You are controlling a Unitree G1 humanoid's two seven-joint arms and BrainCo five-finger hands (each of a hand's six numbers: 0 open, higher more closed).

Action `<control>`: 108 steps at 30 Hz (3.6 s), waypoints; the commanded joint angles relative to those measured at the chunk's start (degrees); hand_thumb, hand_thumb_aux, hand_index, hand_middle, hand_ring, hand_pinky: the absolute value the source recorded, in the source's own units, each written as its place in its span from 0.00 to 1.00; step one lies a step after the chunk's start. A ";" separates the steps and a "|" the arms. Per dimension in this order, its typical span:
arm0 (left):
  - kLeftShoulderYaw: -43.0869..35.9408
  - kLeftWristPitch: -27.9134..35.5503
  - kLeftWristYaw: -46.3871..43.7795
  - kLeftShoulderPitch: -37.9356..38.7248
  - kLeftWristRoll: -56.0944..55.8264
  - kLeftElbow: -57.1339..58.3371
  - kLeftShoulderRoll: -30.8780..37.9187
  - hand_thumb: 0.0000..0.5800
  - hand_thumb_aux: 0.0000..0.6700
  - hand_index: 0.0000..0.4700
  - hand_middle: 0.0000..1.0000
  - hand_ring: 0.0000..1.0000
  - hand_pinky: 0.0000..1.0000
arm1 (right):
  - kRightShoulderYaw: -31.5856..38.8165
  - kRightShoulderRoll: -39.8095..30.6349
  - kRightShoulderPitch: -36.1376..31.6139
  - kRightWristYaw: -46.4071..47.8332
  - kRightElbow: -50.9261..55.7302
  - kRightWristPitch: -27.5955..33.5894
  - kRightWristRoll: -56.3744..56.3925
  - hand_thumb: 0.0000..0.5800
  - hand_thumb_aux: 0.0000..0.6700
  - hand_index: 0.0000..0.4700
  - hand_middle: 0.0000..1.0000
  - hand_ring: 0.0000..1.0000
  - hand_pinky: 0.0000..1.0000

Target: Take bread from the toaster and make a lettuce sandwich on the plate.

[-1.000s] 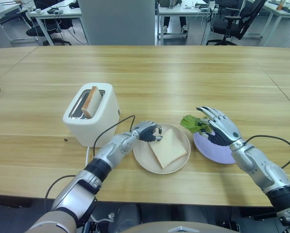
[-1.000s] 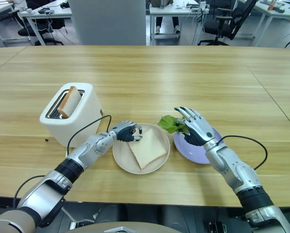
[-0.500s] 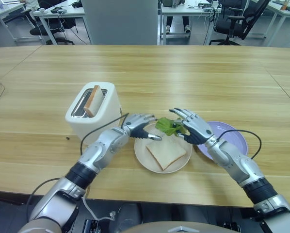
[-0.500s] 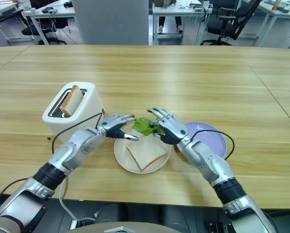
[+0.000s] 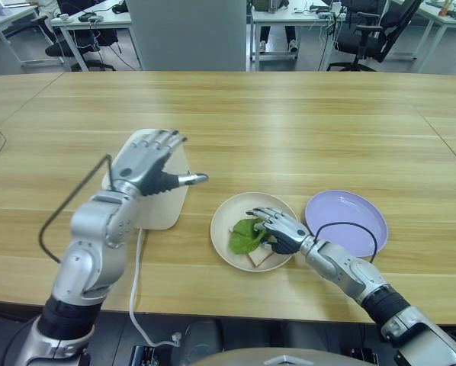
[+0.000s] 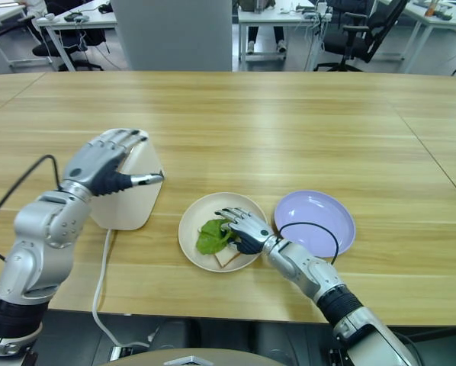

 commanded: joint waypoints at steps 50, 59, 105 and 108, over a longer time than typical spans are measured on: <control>6.32 -4.78 21.68 -15.73 -13.17 19.42 -4.21 1.00 1.00 0.98 1.00 1.00 1.00 | -18.79 -3.94 17.94 -0.17 -25.08 0.06 12.33 0.00 0.00 0.00 0.00 0.00 0.00; 5.19 1.14 9.26 -15.78 -28.46 2.47 -9.92 1.00 1.00 0.98 1.00 1.00 1.00 | -23.14 -7.15 19.22 -8.94 -30.75 -4.97 3.79 0.00 0.00 0.00 0.00 0.00 0.00; -14.40 -2.04 1.84 -3.89 -40.72 38.03 -29.40 1.00 1.00 0.98 1.00 1.00 1.00 | -7.85 -10.37 17.37 -8.64 -17.86 -4.57 -9.59 0.00 0.00 0.00 0.00 0.00 0.00; -15.90 -2.61 2.21 -3.69 -38.89 38.89 -28.72 1.00 1.00 0.98 1.00 1.00 1.00 | -7.24 -10.35 17.19 -8.13 -17.83 -4.54 -9.64 0.00 0.00 0.00 0.00 0.00 0.00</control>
